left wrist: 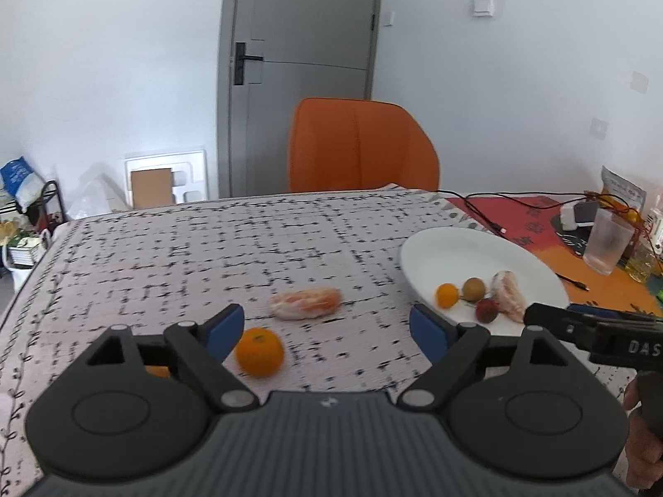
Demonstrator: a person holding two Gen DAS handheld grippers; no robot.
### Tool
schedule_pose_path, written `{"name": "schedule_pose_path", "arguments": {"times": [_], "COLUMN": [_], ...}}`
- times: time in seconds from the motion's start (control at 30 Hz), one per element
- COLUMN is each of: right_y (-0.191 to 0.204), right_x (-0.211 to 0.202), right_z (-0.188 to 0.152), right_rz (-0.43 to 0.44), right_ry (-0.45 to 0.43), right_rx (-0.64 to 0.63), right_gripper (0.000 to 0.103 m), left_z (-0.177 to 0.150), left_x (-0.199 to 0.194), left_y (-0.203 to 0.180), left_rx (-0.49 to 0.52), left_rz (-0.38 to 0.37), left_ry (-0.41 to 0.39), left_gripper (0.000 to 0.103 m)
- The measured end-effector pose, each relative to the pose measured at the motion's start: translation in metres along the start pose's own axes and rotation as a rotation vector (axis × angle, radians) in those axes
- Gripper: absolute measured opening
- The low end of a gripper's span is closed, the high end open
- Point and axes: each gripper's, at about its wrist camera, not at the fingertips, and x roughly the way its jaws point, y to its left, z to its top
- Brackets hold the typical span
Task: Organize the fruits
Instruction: 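Open the left gripper to drop the tangerine while the right releases the plum, then move both open grippers back to the fruit pile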
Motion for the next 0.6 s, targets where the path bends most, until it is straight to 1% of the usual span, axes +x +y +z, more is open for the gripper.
{"name": "schedule_pose_path", "arguments": {"times": [0.07,0.4,0.6], "right_y": [0.005,0.024,0.033], "right_x": [0.001,0.002,0.007], "right_z": [0.000,-0.003,-0.006], "right_rz": [0.009,0.045,0.060], "right_ry": [-0.002,0.006,0.027], "right_rx": [-0.008,-0.023,-0.022], "right_gripper": [0.103,0.103,0.103], "left_z": [-0.002,-0.013,-0.022], "left_x": [-0.004,-0.021,-0.024], "left_y": [0.006,0.030,0.043], "left_rx": [-0.019,-0.048,-0.073], "left_rz": [0.012,0.063,0.081], "left_ry": [-0.004,-0.009,-0.001], "left_gripper": [0.086,0.086,0.086]}}
